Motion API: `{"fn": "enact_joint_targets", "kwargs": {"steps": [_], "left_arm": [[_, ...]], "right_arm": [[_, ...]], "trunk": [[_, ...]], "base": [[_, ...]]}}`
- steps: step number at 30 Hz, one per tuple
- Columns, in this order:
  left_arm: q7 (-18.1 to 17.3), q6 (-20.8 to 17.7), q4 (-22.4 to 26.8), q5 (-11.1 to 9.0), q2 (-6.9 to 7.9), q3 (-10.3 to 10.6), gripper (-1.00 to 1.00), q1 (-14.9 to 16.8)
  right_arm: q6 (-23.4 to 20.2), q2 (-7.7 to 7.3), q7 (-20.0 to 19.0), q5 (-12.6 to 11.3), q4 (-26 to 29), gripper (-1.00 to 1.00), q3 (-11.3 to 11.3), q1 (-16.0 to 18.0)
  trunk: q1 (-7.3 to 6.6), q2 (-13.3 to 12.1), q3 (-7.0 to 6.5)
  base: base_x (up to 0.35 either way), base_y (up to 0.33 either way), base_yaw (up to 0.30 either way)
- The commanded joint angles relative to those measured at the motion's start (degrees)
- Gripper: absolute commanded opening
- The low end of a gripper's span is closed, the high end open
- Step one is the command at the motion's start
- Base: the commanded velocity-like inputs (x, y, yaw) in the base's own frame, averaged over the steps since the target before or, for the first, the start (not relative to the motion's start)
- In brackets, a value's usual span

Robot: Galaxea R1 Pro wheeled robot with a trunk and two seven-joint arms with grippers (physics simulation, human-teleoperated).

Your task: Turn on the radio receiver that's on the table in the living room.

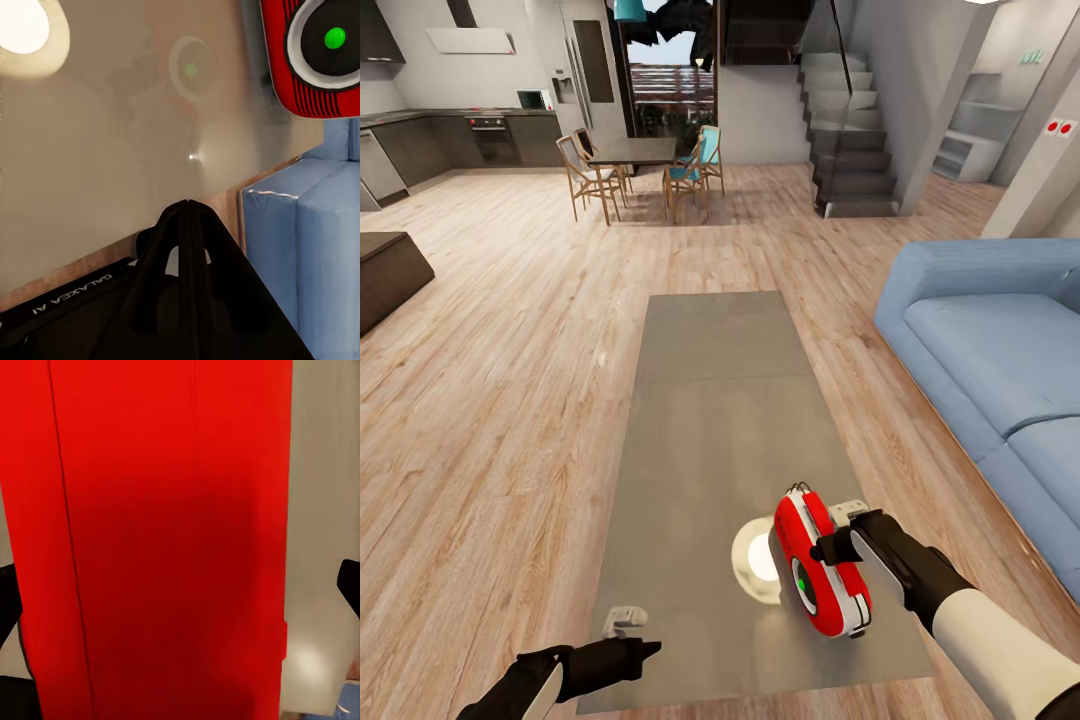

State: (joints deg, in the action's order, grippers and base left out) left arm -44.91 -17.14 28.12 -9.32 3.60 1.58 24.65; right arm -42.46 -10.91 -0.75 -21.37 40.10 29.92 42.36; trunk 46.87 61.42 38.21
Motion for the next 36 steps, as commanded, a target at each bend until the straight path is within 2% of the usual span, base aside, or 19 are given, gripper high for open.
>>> {"fn": "enact_joint_targets", "kwargs": {"steps": [1, 10, 15, 19, 22, 30, 32, 36], "left_arm": [[0.0, 0.0, 0.0, 0.0, 0.00, 0.0, -1.00, 0.0], [0.0, 0.0, 0.0, 0.0, -0.08, 0.0, -1.00, 0.0], [0.0, -0.1, 0.0, 0.0, -0.08, 0.0, -1.00, 0.0], [0.0, -0.1, 0.0, 0.0, -0.08, 0.0, -1.00, 0.0], [0.0, -0.1, 0.0, 0.0, -0.09, 0.0, -1.00, 0.0], [0.0, -0.1, 0.1, -0.1, -0.15, 0.0, -1.00, 0.0], [0.0, -0.1, 0.1, -0.1, -0.17, 0.0, -1.00, 0.0], [-0.1, -0.1, 0.2, -0.1, -0.14, 0.0, -1.00, 0.0]], "right_arm": [[0.0, -0.03, -0.1, 0.2, 0.0, 1.00, -0.1, 0.0], [-1.6, -0.87, -0.6, 0.3, 3.6, 1.00, -0.2, 0.0], [-7.6, -1.36, -0.7, 0.2, 11.7, 1.00, -0.4, 0.0], [-13.7, -3.02, -0.7, 0.1, 20.5, 1.00, -1.1, 0.0], [-17.5, -4.10, -0.7, 0.1, 26.1, 1.00, -2.9, 0.0], [-17.5, -4.95, -0.5, 0.2, 35.2, 1.00, -8.9, 0.0], [-17.5, -5.03, -0.4, 0.3, 38.1, 1.00, -11.2, 0.0], [-17.5, -5.11, -0.4, 0.3, 40.7, 1.00, -13.8, 0.0]], "trunk": [[0.00, 0.0, 0.00], [0.00, 0.0, 0.00], [0.00, 0.0, 0.00], [0.00, 0.0, 0.00], [0.00, 0.0, 0.00], [0.00, 0.0, 0.00], [0.00, 0.0, 0.00], [0.00, 0.0, 0.00]], "base": [[0.000, 0.000, 0.000], [0.000, 0.000, 0.000], [0.000, 0.000, 0.000], [0.000, 0.000, 0.000], [0.000, 0.000, 0.000], [0.000, 0.000, 0.000], [0.000, 0.000, 0.000], [0.000, 0.000, 0.000]]}}
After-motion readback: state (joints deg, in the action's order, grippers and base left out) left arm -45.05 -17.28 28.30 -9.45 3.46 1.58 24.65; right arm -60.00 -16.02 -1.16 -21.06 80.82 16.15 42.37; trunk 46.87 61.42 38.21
